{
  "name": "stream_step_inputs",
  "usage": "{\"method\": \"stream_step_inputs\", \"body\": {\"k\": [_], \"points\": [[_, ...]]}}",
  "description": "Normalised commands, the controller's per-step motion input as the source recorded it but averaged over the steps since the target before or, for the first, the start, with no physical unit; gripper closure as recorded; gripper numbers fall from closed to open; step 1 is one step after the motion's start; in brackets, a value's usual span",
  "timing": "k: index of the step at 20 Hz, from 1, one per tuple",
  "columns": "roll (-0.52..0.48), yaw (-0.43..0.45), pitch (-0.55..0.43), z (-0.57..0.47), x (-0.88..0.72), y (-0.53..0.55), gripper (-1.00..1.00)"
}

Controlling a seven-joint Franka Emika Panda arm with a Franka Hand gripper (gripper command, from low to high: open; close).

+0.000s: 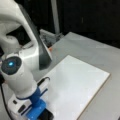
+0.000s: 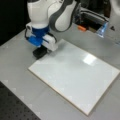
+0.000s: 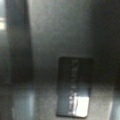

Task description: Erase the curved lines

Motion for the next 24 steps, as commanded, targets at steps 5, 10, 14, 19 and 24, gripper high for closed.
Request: {"method": "stream_step_inputs", "body": {"k": [5, 10, 14, 19, 24], "points": [[0.139, 0.02, -0.057, -0.02, 0.14, -0.17, -1.0], [0.138, 0.011, -0.059, -0.02, 0.13, -0.16, -1.0], [0.174, -0.005, -0.04, 0.03, 0.11, -0.15, -1.0], [0.167, -0.03, -0.004, 0.15, 0.06, -0.09, -1.0], [0.107, -0.111, 0.046, 0.28, 0.0, 0.0, -1.0]]}}
